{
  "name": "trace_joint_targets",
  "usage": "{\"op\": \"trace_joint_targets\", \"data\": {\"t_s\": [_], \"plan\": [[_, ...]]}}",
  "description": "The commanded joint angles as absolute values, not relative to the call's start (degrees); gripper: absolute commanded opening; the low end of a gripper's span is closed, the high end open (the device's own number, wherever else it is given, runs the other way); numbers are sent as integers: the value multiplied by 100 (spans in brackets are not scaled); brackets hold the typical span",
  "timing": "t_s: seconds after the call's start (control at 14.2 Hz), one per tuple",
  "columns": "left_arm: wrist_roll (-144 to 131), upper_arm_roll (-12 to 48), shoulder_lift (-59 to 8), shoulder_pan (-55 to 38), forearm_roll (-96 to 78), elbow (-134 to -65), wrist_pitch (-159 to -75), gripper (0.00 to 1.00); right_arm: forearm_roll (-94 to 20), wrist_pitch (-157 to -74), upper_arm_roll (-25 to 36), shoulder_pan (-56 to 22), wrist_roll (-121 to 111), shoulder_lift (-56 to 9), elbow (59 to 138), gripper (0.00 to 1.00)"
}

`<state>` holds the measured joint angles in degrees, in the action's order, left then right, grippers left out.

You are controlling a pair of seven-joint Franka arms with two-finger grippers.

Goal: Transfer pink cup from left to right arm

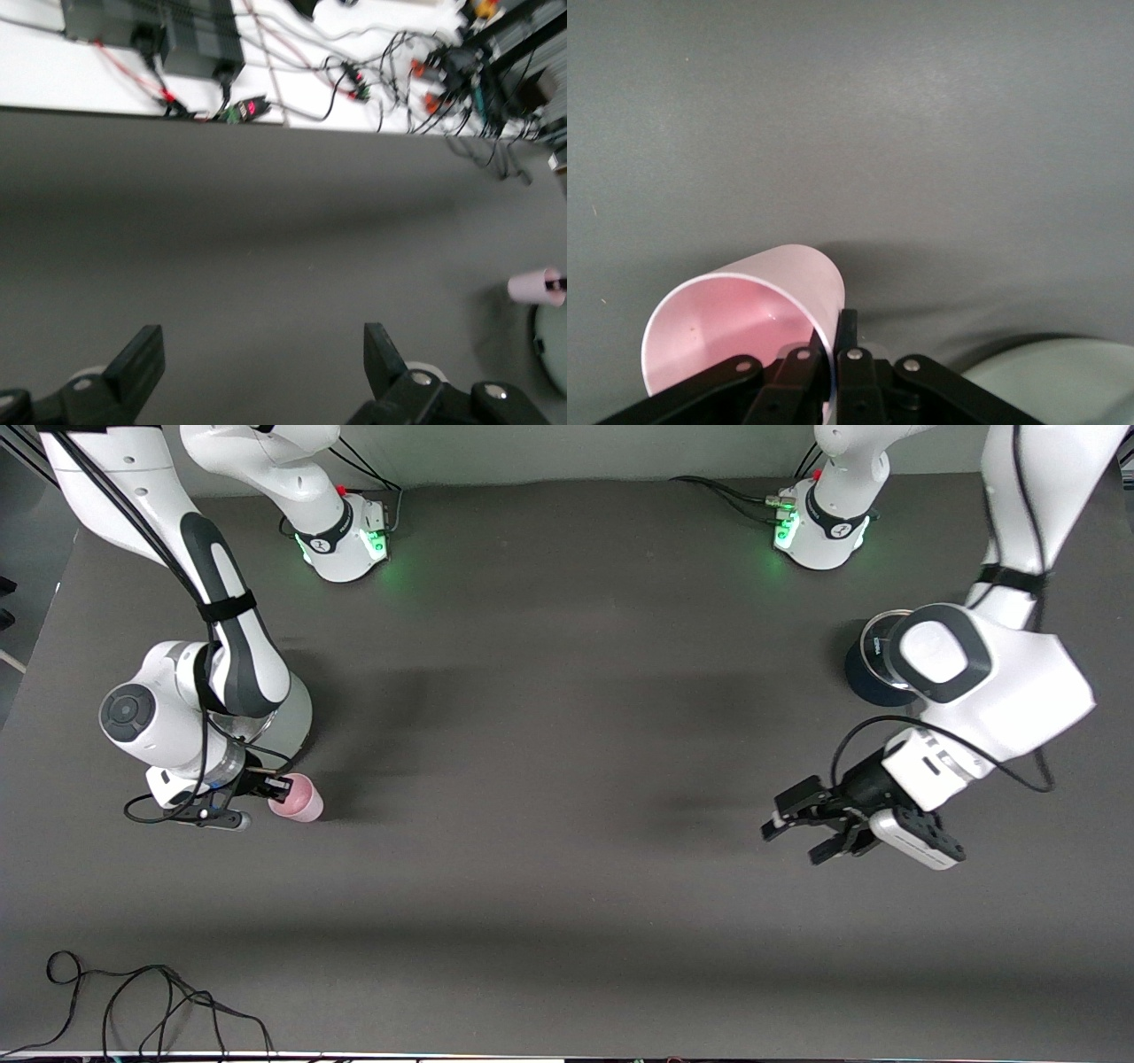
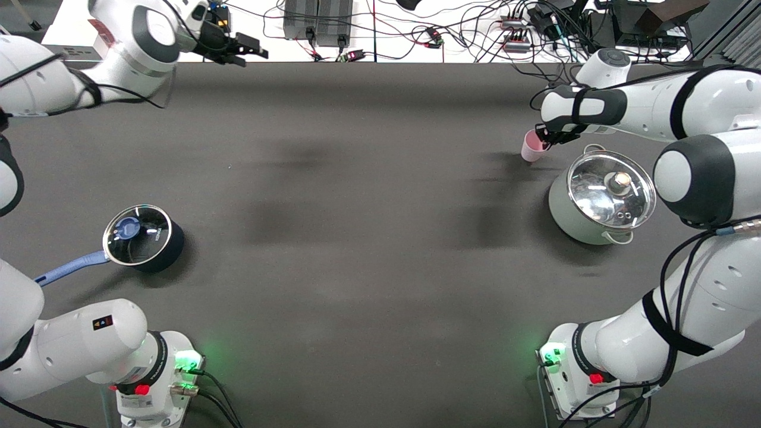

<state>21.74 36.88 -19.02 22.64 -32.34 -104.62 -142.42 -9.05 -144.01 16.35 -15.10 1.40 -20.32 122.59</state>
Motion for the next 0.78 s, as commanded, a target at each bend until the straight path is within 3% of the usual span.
{"op": "trace_joint_targets", "data": {"t_s": [0.0,0.07,0.14,0.21,0.28,0.35,0.71], "plan": [[1942,3209,-1302,2232,-2788,-10600,-13196,100,-1475,-14520,1670,-1565,-560,-2118,12252,0],[1925,3034,-1179,2232,-2630,-10582,-12775,100,-1503,-14511,1670,-1564,-649,-2109,12252,0],[1916,2850,-1039,2232,-2480,-10539,-12318,100,-1503,-14511,1670,-1556,-668,-2101,12252,14],[1916,2726,-968,2232,-2305,-10451,-11870,100,-1503,-14511,1670,-1564,-668,-2092,12252,43],[1907,2585,-932,2232,-2033,-10311,-11369,100,-1512,-14511,1670,-1564,-668,-2066,12252,83],[1907,2488,-923,2232,-1761,-10118,-10886,100,-1512,-14476,1670,-1573,-668,-2022,12243,97],[1829,2312,-879,2224,-706,-9318,-9538,100,-1415,-13345,1696,-1600,-677,-934,12120,99]]}}
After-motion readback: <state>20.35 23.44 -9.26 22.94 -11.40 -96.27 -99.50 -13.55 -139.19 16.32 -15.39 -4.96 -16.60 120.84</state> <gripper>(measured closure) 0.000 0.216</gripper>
